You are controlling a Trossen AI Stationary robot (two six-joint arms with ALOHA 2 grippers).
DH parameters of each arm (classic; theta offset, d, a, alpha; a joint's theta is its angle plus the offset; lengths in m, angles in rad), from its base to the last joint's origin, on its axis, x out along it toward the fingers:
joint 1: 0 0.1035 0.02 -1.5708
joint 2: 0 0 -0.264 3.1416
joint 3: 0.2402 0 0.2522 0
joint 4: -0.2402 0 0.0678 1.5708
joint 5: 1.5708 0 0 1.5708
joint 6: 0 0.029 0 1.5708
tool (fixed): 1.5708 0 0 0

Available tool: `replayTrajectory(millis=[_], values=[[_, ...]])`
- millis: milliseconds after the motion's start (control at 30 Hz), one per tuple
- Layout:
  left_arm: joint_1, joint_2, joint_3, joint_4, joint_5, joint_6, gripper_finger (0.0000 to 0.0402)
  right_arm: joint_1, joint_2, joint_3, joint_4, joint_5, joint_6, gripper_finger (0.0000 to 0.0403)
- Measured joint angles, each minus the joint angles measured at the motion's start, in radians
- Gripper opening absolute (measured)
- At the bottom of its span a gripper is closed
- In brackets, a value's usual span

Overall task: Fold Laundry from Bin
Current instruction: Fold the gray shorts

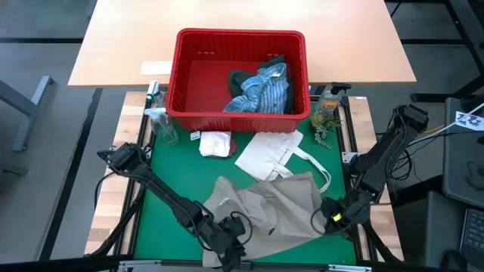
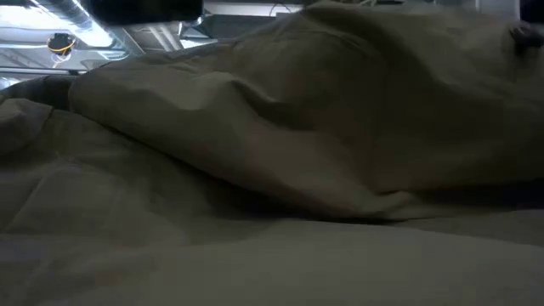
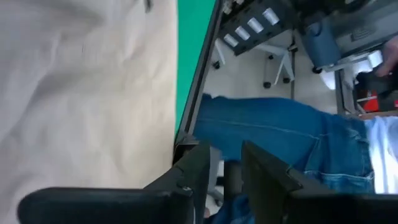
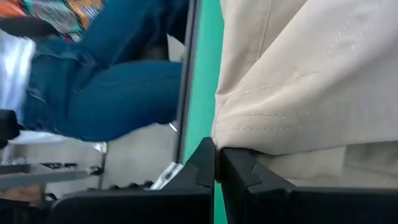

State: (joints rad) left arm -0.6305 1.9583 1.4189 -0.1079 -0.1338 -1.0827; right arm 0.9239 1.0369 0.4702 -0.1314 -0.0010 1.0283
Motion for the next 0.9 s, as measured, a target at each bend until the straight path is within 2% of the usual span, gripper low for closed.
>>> replayTrajectory(millis=[200,367,633,767,900], values=[[0.005,-0.108,0.002,-0.117,-0.054,0.019,0.0078,-0.001,0.064,0.000,0.002,-0.054,0.000,0.0005],[0.033,-0.217,0.003,-0.374,-0.156,-0.002,0.0078,-0.001,0.068,0.000,0.006,-0.063,0.000,0.0005],[0.143,-0.306,0.003,-0.819,-0.277,-0.211,0.0078,-0.001,0.068,0.000,0.005,-0.062,0.000,0.0005],[0.204,-0.303,0.003,-0.884,-0.269,-0.217,0.0078,-0.001,0.068,0.000,0.003,-0.061,-0.001,0.0005],[0.258,-0.297,0.002,-0.881,-0.240,-0.158,0.0078,-0.001,0.068,0.000,0.002,-0.062,-0.006,0.0005]])
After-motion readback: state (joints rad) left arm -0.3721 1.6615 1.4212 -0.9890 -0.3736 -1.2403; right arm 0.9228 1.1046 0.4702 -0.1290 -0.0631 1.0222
